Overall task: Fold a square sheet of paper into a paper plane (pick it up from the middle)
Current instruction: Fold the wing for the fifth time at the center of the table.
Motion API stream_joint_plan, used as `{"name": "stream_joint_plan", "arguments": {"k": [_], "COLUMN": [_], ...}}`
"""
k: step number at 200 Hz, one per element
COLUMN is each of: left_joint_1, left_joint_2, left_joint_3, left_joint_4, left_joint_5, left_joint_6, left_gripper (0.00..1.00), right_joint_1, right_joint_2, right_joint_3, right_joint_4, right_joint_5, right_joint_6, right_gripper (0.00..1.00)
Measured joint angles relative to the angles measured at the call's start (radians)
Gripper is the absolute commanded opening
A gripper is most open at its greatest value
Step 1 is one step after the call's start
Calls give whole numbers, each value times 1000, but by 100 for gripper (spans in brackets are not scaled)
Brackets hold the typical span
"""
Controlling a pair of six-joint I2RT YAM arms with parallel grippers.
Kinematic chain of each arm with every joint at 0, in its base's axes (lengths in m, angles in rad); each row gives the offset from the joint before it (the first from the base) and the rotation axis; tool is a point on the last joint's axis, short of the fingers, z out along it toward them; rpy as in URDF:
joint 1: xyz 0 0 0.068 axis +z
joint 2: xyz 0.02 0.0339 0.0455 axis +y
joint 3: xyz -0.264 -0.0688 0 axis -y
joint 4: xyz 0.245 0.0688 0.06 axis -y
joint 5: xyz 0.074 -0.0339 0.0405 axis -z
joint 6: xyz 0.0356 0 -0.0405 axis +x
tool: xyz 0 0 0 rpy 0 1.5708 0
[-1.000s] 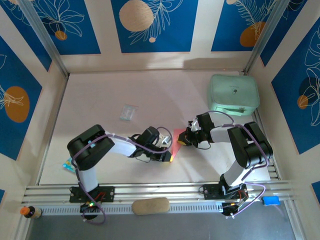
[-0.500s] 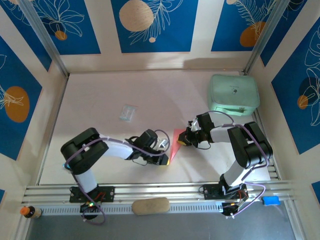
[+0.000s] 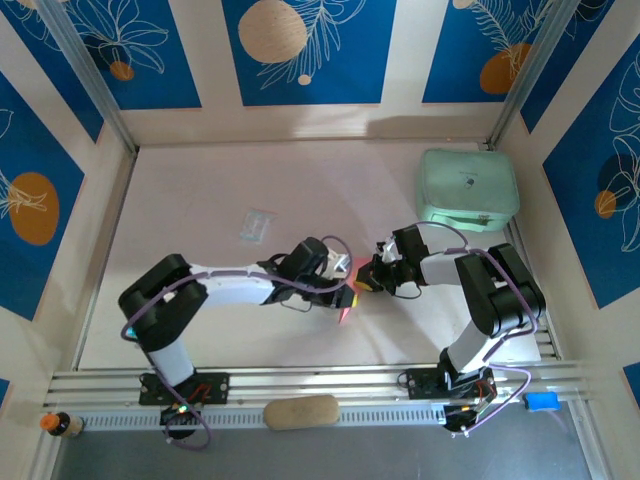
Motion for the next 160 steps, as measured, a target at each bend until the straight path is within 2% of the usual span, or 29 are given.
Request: {"name": "stream_joint_plan", "arguments": {"k": [64, 121, 160], "left_joint_1": [4, 8, 9], "left_joint_2": [181, 194, 190], "left_joint_3": [123, 131, 64], "left_joint_4": [-32, -51, -29], "left_joint_5": [0, -1, -13], "left_joint_6": [15, 48, 63], "left_gripper": [3, 3, 3], "right_joint_1": [0, 0, 2], "right_joint_2": [0, 0, 0], "right_joint_3": [0, 0, 0], "right_joint_4": [0, 0, -1], "right_joint_5": [0, 0, 1], "right_joint_6": [0, 0, 0], "right_gripper": [5, 5, 5]}}
